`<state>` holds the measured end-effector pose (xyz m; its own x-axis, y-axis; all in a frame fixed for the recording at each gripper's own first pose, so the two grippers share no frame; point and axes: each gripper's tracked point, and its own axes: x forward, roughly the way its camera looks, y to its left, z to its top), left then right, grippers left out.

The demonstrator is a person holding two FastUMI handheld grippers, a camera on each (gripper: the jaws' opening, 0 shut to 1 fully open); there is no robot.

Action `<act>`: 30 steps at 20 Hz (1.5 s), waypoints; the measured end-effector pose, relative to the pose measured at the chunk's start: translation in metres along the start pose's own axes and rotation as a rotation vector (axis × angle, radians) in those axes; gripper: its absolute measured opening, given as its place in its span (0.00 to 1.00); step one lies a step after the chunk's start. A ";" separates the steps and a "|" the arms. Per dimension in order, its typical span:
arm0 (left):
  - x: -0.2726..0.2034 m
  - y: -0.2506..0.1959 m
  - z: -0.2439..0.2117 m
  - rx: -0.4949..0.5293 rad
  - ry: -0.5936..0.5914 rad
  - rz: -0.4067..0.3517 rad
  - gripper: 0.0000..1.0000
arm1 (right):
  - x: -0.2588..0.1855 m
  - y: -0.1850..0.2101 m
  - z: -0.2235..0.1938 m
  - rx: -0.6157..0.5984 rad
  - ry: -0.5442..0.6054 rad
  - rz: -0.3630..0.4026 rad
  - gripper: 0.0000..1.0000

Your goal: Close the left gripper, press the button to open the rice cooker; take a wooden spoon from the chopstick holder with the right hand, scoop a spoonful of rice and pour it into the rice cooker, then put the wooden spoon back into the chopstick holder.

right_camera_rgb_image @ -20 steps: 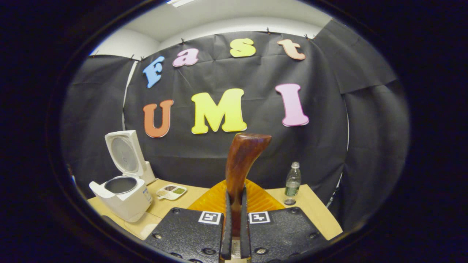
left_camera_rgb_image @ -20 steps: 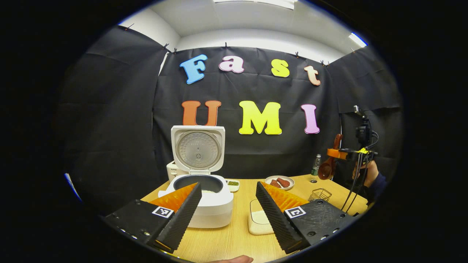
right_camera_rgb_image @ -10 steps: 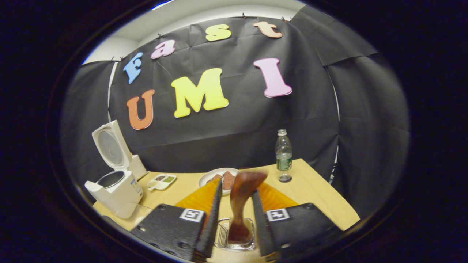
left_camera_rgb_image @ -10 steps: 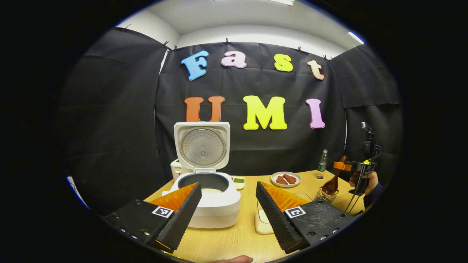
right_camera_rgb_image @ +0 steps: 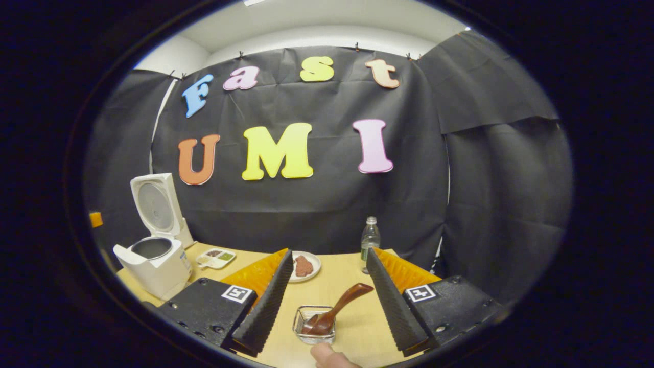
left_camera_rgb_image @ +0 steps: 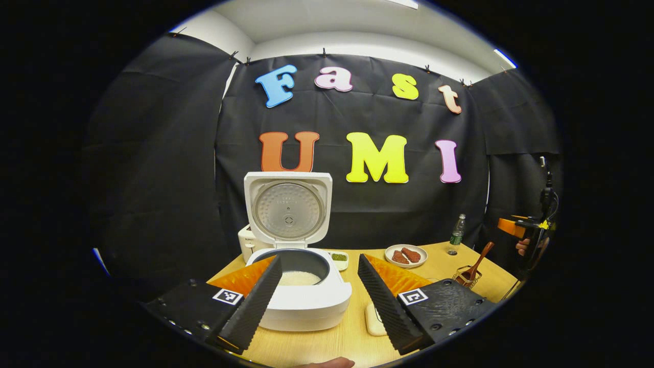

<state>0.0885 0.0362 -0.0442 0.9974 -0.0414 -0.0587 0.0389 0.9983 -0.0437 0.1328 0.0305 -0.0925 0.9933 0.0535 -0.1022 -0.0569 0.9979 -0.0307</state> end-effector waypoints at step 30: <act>0.257 0.108 0.148 -0.081 -0.119 0.098 0.94 | -0.081 0.036 0.046 -0.022 -0.104 0.063 0.93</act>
<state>0.3582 0.1393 0.0838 0.9965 0.0657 0.0516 -0.0588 0.9905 -0.1244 0.0546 0.0639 -0.0395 0.9926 0.1210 -0.0008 -0.1209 0.9914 -0.0494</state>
